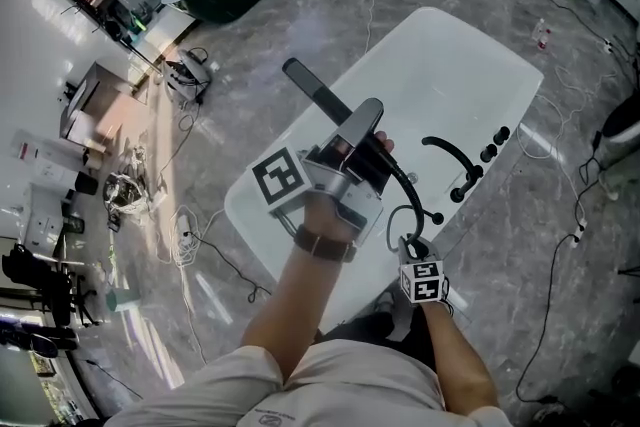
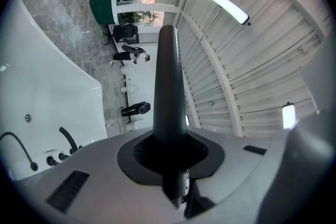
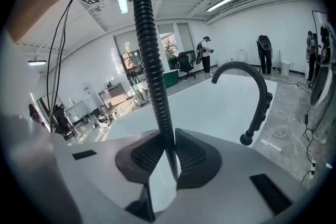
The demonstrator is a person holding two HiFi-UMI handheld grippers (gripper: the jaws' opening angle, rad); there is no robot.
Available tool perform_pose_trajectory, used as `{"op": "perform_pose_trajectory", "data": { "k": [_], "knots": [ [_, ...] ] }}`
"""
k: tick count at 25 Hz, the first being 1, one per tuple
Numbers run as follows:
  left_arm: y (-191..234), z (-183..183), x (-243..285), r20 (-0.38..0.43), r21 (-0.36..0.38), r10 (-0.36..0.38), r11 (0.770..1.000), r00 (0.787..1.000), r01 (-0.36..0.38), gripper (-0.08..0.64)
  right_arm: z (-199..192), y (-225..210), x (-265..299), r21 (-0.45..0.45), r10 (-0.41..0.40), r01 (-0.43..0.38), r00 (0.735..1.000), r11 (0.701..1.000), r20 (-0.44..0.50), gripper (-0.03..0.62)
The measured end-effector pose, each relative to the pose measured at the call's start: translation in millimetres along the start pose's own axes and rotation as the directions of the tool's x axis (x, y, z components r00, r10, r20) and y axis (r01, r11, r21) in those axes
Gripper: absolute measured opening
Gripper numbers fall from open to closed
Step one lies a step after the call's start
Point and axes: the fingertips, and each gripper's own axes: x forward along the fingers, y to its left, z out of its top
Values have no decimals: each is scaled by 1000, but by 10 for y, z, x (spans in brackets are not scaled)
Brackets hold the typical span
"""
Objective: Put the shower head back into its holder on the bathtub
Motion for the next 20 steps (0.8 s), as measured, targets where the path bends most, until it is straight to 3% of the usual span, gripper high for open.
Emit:
{"op": "perform_pose_trajectory", "data": {
  "k": [4,9,15,20],
  "knots": [
    [125,76,-51,13,7,25,1000,1000,-26,71,-14,-163,-124,37,-29,29,1000,999,-1,71],
    [266,91,-38,2,57,70,996,998,-70,71,77,-635,-511,164,-115,109,993,980,30,69],
    [571,116,-185,-24,170,197,967,980,-190,71,297,-1104,-1129,289,-242,208,967,934,86,67],
    [843,-6,-224,-51,229,267,941,962,-249,71,535,-1414,-1618,437,-269,182,952,881,145,68]
  ]
}}
